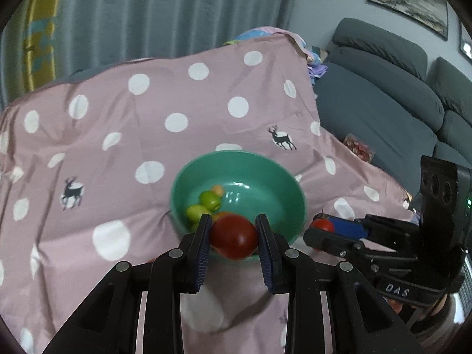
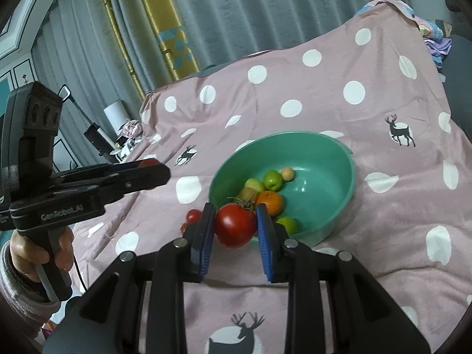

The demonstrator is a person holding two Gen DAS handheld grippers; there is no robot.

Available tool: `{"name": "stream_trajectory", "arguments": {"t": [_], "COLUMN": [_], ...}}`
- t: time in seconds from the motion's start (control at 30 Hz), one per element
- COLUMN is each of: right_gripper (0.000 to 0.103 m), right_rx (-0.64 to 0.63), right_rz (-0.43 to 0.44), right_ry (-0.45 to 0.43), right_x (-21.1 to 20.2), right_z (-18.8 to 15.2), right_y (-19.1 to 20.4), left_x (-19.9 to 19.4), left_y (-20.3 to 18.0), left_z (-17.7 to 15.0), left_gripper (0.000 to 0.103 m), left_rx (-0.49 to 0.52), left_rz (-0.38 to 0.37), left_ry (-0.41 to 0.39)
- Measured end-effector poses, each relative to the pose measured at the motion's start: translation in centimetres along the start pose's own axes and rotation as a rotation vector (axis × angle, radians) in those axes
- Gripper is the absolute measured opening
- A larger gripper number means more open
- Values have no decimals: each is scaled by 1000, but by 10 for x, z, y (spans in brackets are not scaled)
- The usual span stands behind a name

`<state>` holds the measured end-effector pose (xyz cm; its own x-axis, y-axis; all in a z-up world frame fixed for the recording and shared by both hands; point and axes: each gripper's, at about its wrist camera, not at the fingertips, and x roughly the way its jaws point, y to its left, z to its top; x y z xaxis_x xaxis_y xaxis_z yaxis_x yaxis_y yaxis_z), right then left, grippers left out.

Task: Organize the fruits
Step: 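Lower both held tomatoes into the teal bowl and open both tools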

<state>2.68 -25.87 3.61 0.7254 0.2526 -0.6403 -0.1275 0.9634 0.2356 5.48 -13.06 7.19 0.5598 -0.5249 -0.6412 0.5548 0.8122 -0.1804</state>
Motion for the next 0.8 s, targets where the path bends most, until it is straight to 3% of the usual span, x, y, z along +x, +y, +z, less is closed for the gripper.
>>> {"name": "stream_trajectory", "arguments": {"t": [0.53,0.8], "right_gripper": [29,29], "right_rx": [23,11], "right_rz": [-51,-78], "right_ry": [26,50], "right_x": [34,53], "right_z": [9,9], "right_y": [-29,-32], "left_x": [87,108], "left_y": [-9,-9], "left_z": [1,-3], "left_gripper": [30,30], "left_rx": [64,78], "left_rz": [53,88], "left_ry": [149,186]}}
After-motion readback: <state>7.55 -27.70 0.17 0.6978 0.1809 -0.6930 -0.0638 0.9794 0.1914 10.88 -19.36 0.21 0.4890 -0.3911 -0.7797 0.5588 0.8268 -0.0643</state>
